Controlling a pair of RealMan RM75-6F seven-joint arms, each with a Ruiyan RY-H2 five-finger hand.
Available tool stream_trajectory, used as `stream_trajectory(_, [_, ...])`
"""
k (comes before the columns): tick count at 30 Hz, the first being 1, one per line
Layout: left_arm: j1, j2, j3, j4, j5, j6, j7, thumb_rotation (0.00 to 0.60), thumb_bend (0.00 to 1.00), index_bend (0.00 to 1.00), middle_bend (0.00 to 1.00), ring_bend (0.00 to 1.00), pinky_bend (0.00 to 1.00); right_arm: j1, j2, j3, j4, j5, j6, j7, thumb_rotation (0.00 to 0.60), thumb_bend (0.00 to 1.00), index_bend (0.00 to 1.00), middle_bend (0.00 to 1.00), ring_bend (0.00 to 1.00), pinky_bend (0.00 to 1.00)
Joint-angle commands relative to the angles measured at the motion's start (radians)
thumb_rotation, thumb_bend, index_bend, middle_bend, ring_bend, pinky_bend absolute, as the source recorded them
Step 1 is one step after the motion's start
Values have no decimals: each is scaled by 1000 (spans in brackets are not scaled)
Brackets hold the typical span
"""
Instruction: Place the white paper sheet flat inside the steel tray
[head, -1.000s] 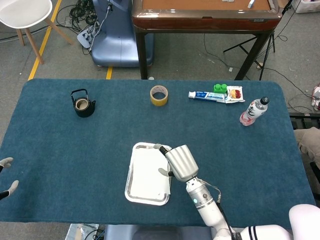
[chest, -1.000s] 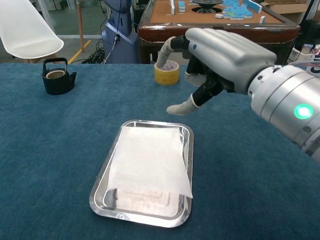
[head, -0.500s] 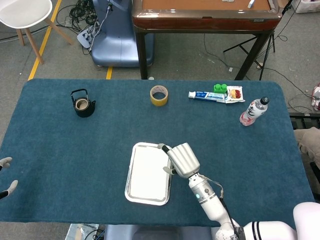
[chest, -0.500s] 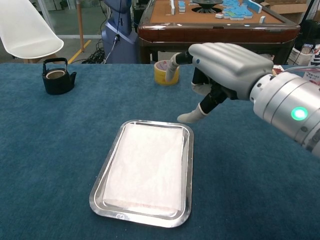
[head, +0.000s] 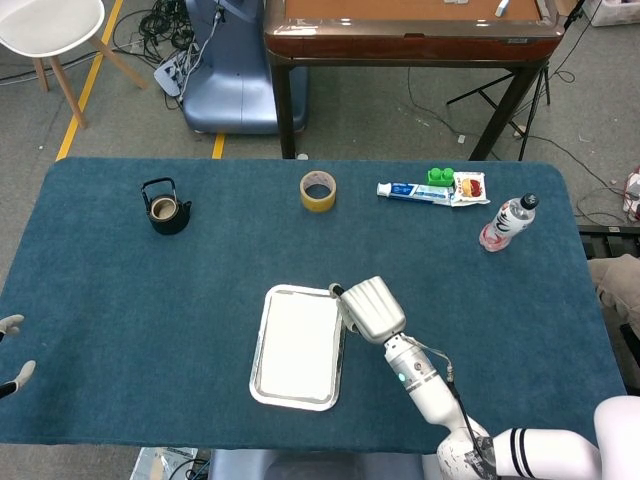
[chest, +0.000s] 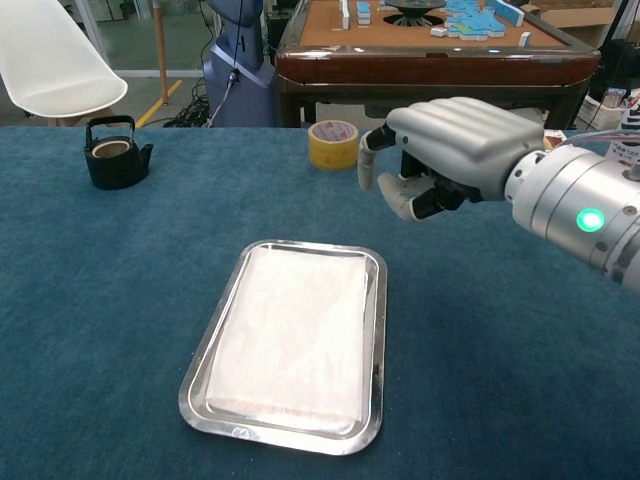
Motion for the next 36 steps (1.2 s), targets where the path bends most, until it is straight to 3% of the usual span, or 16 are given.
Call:
stream_trajectory(1, [0,-1,0,1,-1,-1,0,600,239,255,367,351,558,18,16,-8,22,18,-37,-1,600,751,435,1000,1000,1000])
stream_trajectory(13, [1,1,1,2,-4,-3,-1,600,240,316,367,351,558,88,-21,-23,153,62,-150,8,600,766,435,1000,1000,1000])
stream_trajectory(30, [12,21,-8,-10,-21,6,-15,600,240,387,368,351,558,154,-141,-27,314,86,-210,39,600,766,435,1000,1000,1000])
stream_trajectory(36, [15,30,-13,-12,-36,4,-24,600,240,455,445,351,558,174,-165,-21,353,104,-227,41,600,766,435,1000,1000,1000])
